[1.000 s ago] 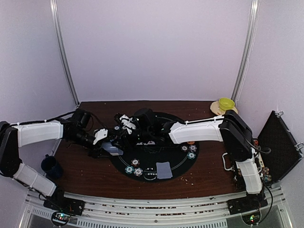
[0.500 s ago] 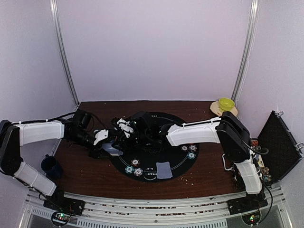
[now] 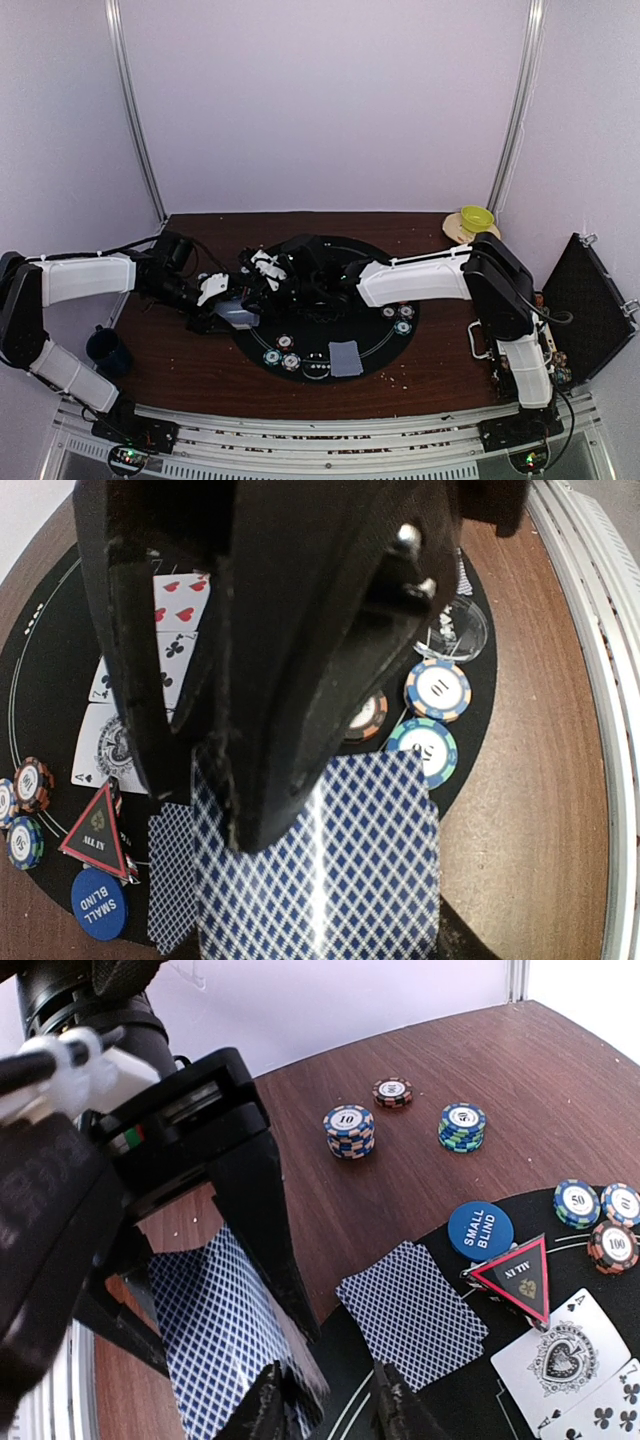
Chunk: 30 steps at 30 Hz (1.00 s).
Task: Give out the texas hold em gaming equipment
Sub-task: Pick up the poker card from the face-down deck piles.
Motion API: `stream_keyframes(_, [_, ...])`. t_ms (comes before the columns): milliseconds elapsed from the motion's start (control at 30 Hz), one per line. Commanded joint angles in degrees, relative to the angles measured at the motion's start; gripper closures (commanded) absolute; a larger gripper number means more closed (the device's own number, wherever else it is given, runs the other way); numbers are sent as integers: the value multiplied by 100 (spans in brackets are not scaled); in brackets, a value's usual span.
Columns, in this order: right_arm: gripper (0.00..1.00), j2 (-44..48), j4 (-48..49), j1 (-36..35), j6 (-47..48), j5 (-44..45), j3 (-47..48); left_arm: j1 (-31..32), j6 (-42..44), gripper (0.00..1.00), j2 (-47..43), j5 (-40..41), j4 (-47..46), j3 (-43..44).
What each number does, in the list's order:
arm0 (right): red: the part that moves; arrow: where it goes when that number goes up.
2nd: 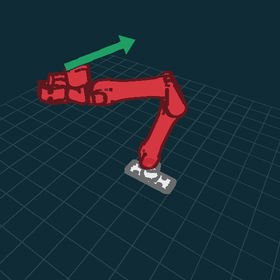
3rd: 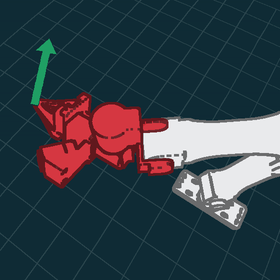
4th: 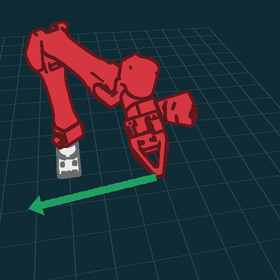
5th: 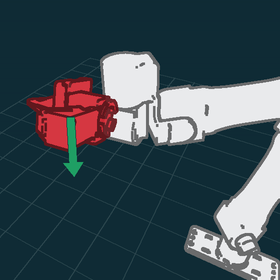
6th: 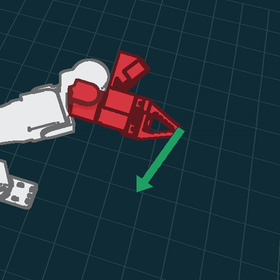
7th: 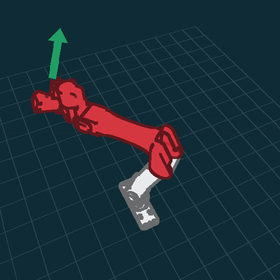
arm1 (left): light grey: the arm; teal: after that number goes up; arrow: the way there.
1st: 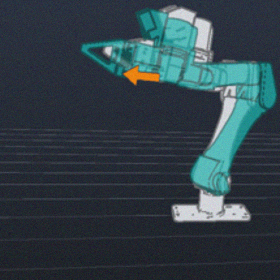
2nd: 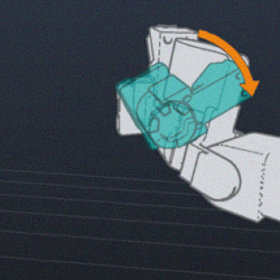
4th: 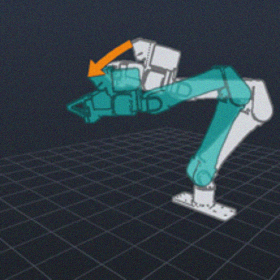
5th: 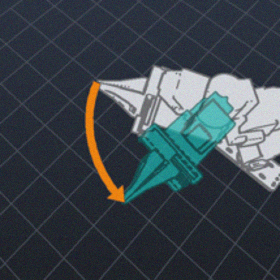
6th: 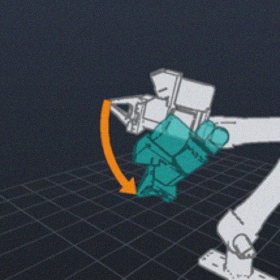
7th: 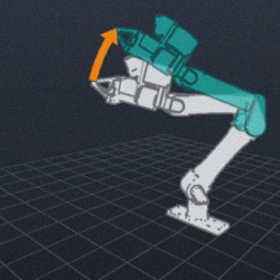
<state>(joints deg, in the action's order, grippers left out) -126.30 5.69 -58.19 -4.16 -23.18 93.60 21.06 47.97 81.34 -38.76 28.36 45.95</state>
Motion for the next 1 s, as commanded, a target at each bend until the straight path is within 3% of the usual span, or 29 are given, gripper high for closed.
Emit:
stream_keyframes(0, [74, 395, -7, 132, 146, -17, -233, 26, 85, 47, 35, -255, -6, 36])
stream_keyframes(200, [84, 441, -61, 136, 213, -167, -248, 30, 85, 47, 57, -253, -5, 45])
stream_keyframes(300, [72, 365, -110, 133, 222, -284, -149, 29, 84, 47, 57, -255, -6, 45])
stream_keyframes(400, [67, 243, -240, 139, 235, -311, 34, 25, 79, 47, 42, -254, -6, 45])
stream_keyframes(967, [70, -45, -501, 136, 275, -487, 336, 25, 66, 47, 56, -246, -1, 45])
